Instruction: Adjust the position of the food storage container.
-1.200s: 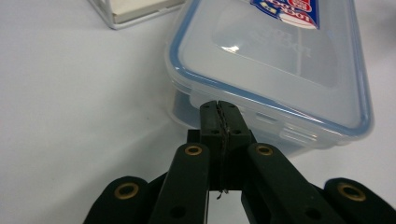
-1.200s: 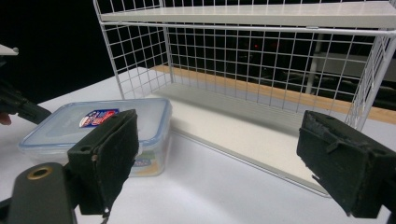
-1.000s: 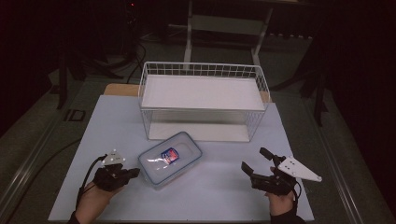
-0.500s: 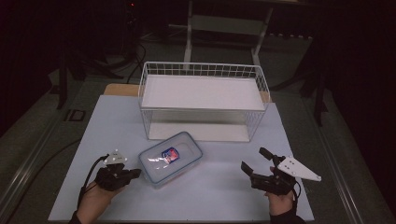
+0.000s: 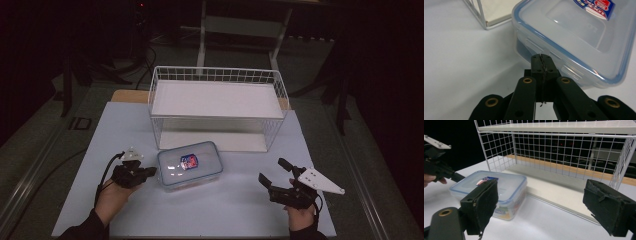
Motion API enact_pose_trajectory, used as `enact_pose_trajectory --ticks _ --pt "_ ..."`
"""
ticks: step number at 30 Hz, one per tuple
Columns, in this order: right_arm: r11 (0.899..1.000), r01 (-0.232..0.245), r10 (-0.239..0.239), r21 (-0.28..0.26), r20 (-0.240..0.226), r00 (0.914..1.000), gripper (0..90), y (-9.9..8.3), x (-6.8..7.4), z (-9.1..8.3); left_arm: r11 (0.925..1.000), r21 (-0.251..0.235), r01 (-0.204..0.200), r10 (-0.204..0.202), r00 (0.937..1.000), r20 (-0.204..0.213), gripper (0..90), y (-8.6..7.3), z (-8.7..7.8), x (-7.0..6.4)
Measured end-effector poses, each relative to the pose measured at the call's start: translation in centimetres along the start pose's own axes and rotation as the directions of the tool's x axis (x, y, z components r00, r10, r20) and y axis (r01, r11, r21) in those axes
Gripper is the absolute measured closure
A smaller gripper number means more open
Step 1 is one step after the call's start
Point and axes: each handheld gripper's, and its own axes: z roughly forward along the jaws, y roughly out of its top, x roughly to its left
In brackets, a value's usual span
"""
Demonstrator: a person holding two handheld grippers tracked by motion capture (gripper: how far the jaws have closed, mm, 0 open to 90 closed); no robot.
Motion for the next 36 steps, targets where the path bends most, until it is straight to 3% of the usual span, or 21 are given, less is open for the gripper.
enact_pose_trajectory --ticks 17,30,36 --pt "1.0 -0.003 0.003 0.004 -0.005 1.0 12.6 -0.1 0.0 0.1 0.9998 -0.022 -0.004 0.005 0.9989 0.047 89.7 2.9 3.8 -0.3" --pt "1.0 -0.004 0.004 0.007 -0.007 1.0 12.6 -0.1 -0.1 0.1 0.9991 -0.04 0.013 -0.01 0.996 0.089 89.6 4.2 5.7 -1.0" --pt "1.0 -0.01 0.01 0.009 -0.004 0.9999 12.6 -0.2 -0.2 0.1 0.9994 -0.034 0.002 0.001 0.9954 0.096 89.5 4.1 6.1 -1.0"
